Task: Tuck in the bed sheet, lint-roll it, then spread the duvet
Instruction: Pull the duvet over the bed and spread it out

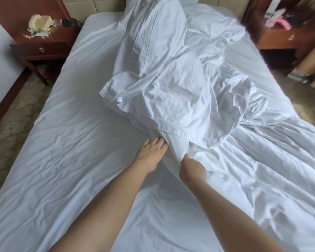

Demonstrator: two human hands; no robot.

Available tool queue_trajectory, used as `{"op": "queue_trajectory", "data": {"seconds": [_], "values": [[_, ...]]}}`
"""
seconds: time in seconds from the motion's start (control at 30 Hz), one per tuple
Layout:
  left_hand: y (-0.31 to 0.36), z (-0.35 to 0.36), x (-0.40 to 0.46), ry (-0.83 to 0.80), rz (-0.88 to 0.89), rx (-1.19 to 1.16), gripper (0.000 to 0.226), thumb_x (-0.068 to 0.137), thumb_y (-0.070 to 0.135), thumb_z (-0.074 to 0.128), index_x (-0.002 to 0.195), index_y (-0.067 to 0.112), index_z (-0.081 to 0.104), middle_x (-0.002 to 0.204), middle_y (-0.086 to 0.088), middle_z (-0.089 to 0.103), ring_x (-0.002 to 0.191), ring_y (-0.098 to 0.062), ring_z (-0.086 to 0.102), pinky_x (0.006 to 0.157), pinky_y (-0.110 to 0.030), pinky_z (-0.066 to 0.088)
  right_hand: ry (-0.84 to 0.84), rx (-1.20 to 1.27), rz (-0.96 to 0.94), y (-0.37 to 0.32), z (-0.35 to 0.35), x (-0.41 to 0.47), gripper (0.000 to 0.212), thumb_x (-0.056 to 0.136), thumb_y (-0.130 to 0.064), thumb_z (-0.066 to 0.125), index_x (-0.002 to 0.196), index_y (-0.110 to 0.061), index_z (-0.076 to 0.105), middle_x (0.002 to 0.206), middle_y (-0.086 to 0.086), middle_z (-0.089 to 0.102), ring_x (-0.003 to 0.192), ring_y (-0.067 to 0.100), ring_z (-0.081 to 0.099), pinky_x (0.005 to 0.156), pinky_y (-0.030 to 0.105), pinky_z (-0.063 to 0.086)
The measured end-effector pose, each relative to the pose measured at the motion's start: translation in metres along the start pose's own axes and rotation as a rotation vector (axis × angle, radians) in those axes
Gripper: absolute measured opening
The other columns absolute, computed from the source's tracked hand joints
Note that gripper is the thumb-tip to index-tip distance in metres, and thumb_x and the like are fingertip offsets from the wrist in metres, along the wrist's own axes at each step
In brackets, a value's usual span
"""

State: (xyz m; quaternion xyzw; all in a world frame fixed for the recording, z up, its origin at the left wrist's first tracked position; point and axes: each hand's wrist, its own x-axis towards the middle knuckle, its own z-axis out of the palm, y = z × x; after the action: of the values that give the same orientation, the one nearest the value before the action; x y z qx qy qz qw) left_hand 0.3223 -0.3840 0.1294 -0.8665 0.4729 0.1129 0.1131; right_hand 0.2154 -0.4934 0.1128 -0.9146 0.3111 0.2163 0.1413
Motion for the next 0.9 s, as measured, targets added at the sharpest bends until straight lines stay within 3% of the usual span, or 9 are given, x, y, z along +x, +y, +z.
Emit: {"op": "queue_trajectory", "data": {"seconds": [0.2,0.33,0.43,0.5,0.57,0.63,0.7,0.77,0.9], "values": [[0.038,-0.043,-0.028,0.027,-0.071,0.155,0.089,0.085,0.003,0.059,0.152,0.016,0.002,0.158,-0.012,-0.006,0.147,-0.028,-0.001,0.119,-0.043,0.002,-0.003,0.201,0.018,0.037,-0.061,-0.068,0.026,0.089,-0.008,0.044,0.113,-0.008,0.053,0.117,0.012,0.058,0.111,0.031,0.055,0.082,0.033,0.042],[0.073,-0.07,-0.05,0.064,-0.077,0.316,0.073,0.098,0.017,0.041,0.152,0.015,-0.008,0.159,-0.015,-0.013,0.147,-0.032,-0.009,0.118,-0.053,-0.002,0.037,0.289,0.025,0.067,-0.09,-0.122,0.027,0.087,-0.006,0.045,0.112,-0.005,0.055,0.117,0.013,0.058,0.109,0.032,0.056,0.081,0.031,0.043],[0.095,-0.091,-0.065,0.229,0.048,0.226,0.049,0.096,0.014,0.038,0.145,0.011,0.033,0.149,-0.024,0.027,0.14,-0.04,0.026,0.115,-0.053,0.02,0.061,0.322,-0.01,0.091,-0.088,-0.164,0.026,0.09,-0.008,0.041,0.112,-0.002,0.054,0.115,0.015,0.058,0.106,0.032,0.056,0.076,0.029,0.04],[0.114,-0.105,-0.083,0.329,0.162,0.139,0.022,0.089,0.01,0.043,0.101,0.003,0.06,0.103,-0.019,0.06,0.099,-0.036,0.06,0.082,-0.037,0.048,0.056,0.326,-0.045,0.105,-0.07,-0.194,0.026,0.091,-0.008,0.04,0.112,-0.002,0.054,0.115,0.015,0.058,0.106,0.032,0.057,0.076,0.028,0.039],[0.135,-0.112,-0.119,0.197,0.077,0.164,0.024,0.094,0.025,0.047,0.076,0.013,0.057,0.077,-0.002,0.057,0.07,-0.016,0.055,0.059,-0.023,0.04,0.032,0.303,-0.07,0.118,-0.043,-0.225,0.026,0.092,-0.009,0.04,0.113,-0.002,0.054,0.118,0.016,0.058,0.109,0.032,0.057,0.081,0.029,0.041],[0.153,-0.104,-0.154,0.052,0.058,0.161,0.026,0.091,0.034,0.054,0.072,0.017,0.056,0.072,0.002,0.056,0.063,-0.012,0.052,0.053,-0.02,0.038,0.026,0.279,-0.095,0.13,-0.022,-0.25,0.027,0.092,-0.011,0.04,0.113,-0.005,0.055,0.119,0.015,0.058,0.11,0.032,0.057,0.085,0.032,0.043],[0.174,-0.105,-0.196,-0.14,0.04,0.205,0.012,0.089,0.026,0.054,0.093,0.017,0.059,0.092,-0.003,0.065,0.084,-0.02,0.062,0.063,-0.024,0.039,0.063,0.239,-0.133,0.139,-0.014,-0.27,0.027,0.093,-0.012,0.04,0.113,-0.007,0.057,0.119,0.013,0.059,0.11,0.032,0.057,0.086,0.033,0.044],[0.186,-0.102,-0.229,-0.261,0.017,0.245,0.023,0.087,0.019,0.052,0.109,0.018,0.057,0.111,-0.007,0.064,0.103,-0.026,0.061,0.075,-0.03,0.043,0.111,0.194,-0.186,0.142,-0.016,-0.286,0.028,0.094,-0.012,0.04,0.116,-0.007,0.057,0.12,0.013,0.059,0.11,0.031,0.057,0.086,0.033,0.044],[0.2,-0.092,-0.28,-0.337,-0.044,0.155,0.028,0.084,0.02,0.057,0.112,0.018,0.057,0.113,-0.009,0.063,0.103,-0.027,0.06,0.079,-0.035,0.048,0.151,0.087,-0.267,0.133,-0.013,-0.313,0.027,0.093,-0.008,0.041,0.116,-0.005,0.057,0.119,0.012,0.058,0.11,0.031,0.057,0.086,0.034,0.045]]}}
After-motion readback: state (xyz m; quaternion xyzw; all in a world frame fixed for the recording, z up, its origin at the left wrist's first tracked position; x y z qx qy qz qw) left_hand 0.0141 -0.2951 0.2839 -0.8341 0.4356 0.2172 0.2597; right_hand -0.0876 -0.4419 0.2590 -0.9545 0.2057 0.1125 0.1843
